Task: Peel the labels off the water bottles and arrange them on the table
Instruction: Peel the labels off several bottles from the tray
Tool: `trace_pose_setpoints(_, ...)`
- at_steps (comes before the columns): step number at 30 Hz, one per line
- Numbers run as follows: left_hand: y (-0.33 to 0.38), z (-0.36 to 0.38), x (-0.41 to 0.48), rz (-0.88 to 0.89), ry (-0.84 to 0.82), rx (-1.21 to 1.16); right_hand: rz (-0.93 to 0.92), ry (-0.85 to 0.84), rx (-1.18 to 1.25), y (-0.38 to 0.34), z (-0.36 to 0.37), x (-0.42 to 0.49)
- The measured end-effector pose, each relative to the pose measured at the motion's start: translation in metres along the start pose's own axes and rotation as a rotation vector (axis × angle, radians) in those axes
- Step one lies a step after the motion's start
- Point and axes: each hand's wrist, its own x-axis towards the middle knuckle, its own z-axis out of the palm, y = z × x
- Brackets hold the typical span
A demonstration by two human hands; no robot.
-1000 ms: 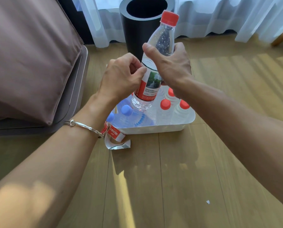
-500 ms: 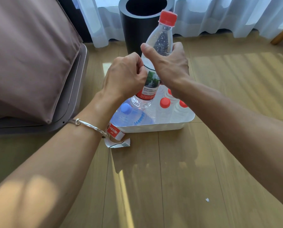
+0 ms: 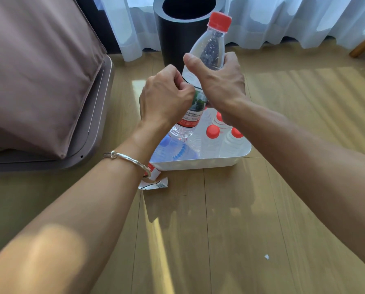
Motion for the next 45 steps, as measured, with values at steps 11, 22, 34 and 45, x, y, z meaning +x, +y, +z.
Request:
trace_pose_setpoints(11,-0.009,-0.002,-0.002,0.047,-0.172,-0.193,-0.016,-0.022,0.041,-0.001,-0.004,0.005)
trace_pose_setpoints(22,-0.016,0.000,-0.001,0.176,-0.083,-0.084,0.017,-0.037,0.068,0.001,-0.005,0.006)
trace_pose_setpoints(34,-0.033,-0.002,0.004,0.047,-0.037,0.042,-0.078,-0.077,0.022,-0.004,-0.010,0.010)
trace_pose_setpoints(45,-0.026,0.021,-0.006,-0.275,-0.315,-0.550,-0.076,-0.023,0.042,-0.003,-0.014,0.013)
